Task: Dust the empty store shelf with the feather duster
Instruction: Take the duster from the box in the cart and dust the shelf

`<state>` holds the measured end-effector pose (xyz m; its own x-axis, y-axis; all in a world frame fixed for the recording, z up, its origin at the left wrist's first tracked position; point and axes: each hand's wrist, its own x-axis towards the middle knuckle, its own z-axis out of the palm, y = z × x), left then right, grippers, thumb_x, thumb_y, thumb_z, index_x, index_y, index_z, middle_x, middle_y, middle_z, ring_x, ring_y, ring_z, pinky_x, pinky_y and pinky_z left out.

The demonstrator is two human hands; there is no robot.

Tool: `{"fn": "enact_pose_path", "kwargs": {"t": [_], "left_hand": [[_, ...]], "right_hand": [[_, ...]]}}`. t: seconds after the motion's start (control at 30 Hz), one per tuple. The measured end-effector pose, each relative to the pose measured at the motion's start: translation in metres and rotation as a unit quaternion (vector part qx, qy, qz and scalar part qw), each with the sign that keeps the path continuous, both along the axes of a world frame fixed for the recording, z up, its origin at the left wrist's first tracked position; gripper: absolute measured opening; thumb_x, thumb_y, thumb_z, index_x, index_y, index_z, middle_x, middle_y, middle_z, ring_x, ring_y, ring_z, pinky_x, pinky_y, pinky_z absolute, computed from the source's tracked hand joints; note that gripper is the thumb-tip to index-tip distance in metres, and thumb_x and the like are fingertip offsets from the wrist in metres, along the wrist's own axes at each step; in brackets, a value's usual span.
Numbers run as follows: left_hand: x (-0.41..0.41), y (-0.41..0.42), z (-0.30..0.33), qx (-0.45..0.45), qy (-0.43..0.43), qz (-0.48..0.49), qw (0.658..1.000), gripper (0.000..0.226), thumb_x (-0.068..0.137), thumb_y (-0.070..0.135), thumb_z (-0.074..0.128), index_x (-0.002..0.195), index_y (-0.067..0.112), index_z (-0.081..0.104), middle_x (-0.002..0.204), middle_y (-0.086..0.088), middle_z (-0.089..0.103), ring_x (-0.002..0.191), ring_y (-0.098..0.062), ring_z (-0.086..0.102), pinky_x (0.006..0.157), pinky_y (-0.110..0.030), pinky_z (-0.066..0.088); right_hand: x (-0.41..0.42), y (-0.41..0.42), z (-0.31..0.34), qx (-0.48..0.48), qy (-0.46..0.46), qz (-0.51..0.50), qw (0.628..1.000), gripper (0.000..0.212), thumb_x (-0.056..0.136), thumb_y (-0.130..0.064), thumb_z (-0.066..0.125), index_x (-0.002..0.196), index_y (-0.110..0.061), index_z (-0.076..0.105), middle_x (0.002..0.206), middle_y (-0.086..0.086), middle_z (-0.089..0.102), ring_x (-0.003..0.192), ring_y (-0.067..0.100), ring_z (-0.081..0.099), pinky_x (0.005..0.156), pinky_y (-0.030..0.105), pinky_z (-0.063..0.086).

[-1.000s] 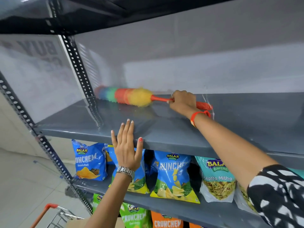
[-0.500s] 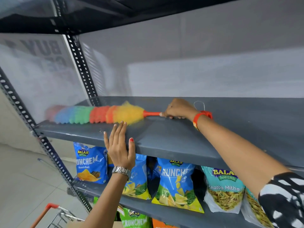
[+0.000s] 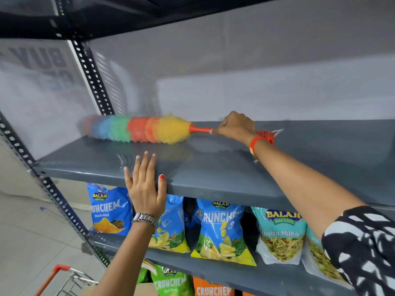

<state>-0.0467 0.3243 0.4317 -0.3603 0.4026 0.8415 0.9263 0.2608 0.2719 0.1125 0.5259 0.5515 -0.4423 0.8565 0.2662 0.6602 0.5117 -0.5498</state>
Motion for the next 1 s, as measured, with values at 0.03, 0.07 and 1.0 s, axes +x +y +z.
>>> {"fn": "enact_pose_path", "kwargs": {"t": [0.03,0.07,1.0], "left_hand": [[0.001,-0.002,0.001,-0.02,0.009,0.016,1.0,0.056,0.09,0.034,0.029,0.137,0.01,0.043,0.145,-0.009,0.039,0.138,-0.022,0.027,0.115,-0.046,0.003],[0.005,-0.005,0.003,-0.037,0.017,0.027,0.999,0.056,0.091,0.035,0.027,0.14,0.01,0.039,0.147,-0.008,0.036,0.139,-0.022,0.024,0.115,-0.046,-0.001],[0.157,0.029,0.014,-0.099,0.035,-0.133,0.986,0.059,0.089,0.041,0.032,0.135,0.007,0.046,0.139,-0.006,0.048,0.131,-0.02,0.038,0.112,-0.045,0.017]], "right_hand": [[0.009,0.0,0.001,-0.016,-0.001,0.011,1.0,0.037,0.061,-0.055,0.074,0.06,-0.02,0.062,0.061,-0.005,0.062,0.066,0.018,0.061,0.053,0.023,0.037],[0.019,-0.001,0.002,-0.027,-0.008,0.017,0.999,0.041,0.058,-0.057,0.075,0.054,-0.02,0.058,0.054,-0.007,0.058,0.059,0.016,0.059,0.05,0.022,0.035],[0.245,0.058,-0.002,-0.109,-0.038,-0.034,0.993,0.053,0.044,-0.054,0.085,0.062,-0.007,0.067,0.052,0.013,0.054,0.043,0.022,0.045,0.044,0.022,0.035]]}}
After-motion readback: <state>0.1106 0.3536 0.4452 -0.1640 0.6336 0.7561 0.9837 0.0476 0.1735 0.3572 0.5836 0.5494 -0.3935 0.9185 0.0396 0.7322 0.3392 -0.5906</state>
